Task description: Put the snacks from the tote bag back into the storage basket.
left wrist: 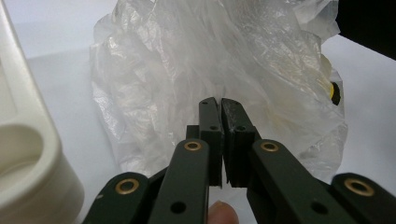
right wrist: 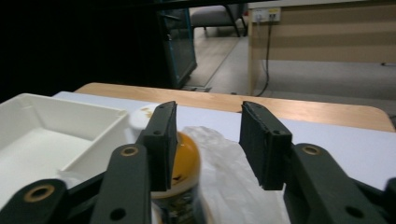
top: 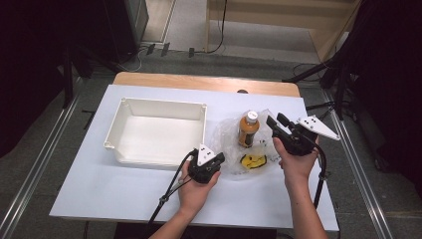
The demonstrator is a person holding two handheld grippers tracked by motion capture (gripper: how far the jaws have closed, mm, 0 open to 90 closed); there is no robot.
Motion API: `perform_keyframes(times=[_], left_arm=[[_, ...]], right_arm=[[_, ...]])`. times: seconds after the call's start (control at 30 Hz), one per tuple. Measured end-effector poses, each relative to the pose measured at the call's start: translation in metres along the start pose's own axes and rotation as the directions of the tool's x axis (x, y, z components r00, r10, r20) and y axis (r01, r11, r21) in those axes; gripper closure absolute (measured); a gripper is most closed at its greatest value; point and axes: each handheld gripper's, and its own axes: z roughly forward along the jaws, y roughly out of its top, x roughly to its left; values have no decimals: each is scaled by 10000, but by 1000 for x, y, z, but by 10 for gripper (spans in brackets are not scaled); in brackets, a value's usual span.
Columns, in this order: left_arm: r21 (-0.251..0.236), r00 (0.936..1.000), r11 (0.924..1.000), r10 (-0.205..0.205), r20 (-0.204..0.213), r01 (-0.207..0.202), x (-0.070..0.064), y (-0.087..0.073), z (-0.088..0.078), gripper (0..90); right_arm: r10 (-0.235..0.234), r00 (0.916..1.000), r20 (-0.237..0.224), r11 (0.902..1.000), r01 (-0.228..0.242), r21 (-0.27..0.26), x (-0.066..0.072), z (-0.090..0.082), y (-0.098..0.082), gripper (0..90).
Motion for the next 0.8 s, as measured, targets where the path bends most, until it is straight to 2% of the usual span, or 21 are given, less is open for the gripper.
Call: perform_keyframes(times=[0.07, 0.23, 0.33, 0.47, 0.57, 0.67, 0.7, 0.8], left_arm=[[5, 10000, 10000, -9, 15, 9, 0, 0, 0, 900], [-59, 10000, 10000, 25, -3, -25, 0, 0, -1, 900], [-46, 10000, 9999, 90, -8, -90, 0, 0, -1, 900], [-27, 9999, 9999, 114, -22, -114, -1, 0, -2, 900], [-58, 9999, 9999, 129, -10, -129, -1, 0, -2, 900], [-72, 9999, 9998, 166, 8, -166, -1, -1, -2, 900], [-50, 9998, 9998, 189, -5, -189, -1, -1, -2, 900], [-35, 9998, 9998, 207, 0, -207, -1, -1, -2, 900]], right_arm=[[-96, 9998, -195, 9999, 94, -91, 4, -2, -1, 533], [-186, 9996, -197, 9990, 177, -408, 15, -6, -5, 441], [-320, 9989, -331, 9995, 320, -4, 22, 0, -12, 391], [-455, 9985, -316, 9975, 472, 523, 27, 13, -25, 372], [-247, 9994, -255, 9953, 270, 931, 29, 29, -37, 323], [-186, 9995, -272, 9934, 215, 1128, 31, 35, -41, 303], [-273, 9996, -74, 9921, 280, 1221, 33, 41, -44, 280], [-231, 9996, 134, 9909, 211, 1326, 34, 47, -46, 284]])
